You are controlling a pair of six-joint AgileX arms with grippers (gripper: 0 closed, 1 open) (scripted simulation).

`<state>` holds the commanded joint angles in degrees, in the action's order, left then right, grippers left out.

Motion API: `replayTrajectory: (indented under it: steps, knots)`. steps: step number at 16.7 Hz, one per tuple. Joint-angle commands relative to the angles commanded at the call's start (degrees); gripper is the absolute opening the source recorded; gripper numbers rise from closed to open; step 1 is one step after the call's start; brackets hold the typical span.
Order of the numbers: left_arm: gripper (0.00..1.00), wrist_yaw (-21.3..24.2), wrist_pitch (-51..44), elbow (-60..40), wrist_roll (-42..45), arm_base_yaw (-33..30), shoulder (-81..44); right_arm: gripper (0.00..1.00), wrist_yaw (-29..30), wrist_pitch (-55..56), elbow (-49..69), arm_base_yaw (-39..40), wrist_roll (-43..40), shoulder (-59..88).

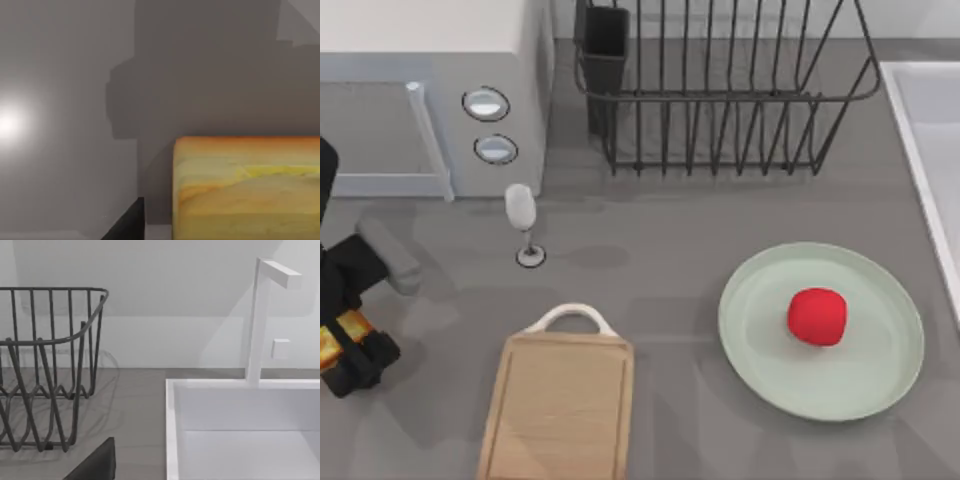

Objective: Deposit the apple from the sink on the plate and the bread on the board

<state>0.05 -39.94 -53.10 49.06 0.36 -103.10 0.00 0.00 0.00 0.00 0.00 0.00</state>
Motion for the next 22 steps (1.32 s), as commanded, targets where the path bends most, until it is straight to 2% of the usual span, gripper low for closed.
replayTrajectory:
  steps: [5, 6, 16, 19, 22]
  knots:
    - [0.02, 0.00, 0.00, 0.00, 0.00, 0.00, 0.00, 1.00, 0.00, 0.00, 0.00, 0.00, 0.00, 0.00]
    - [0.00, 0.00, 0.00, 0.00, 0.00, 0.00, 0.00, 1.00, 0.00, 0.00, 0.00, 0.00, 0.00, 0.00]
    - [0.00, 0.44, -1.76, -1.14, -0.24, -0.11, 1.21, 1.00, 0.00, 0.00, 0.00, 0.00, 0.00, 0.00]
    - [0.00, 0.43, -7.74, -5.26, -0.18, -0.13, 3.32, 1.00, 0.00, 0.00, 0.00, 0.00, 0.00, 0.00]
    - [0.00, 0.43, -17.62, -10.27, -0.30, -0.21, 6.35, 1.00, 0.00, 0.00, 0.00, 0.00, 0.00, 0.00]
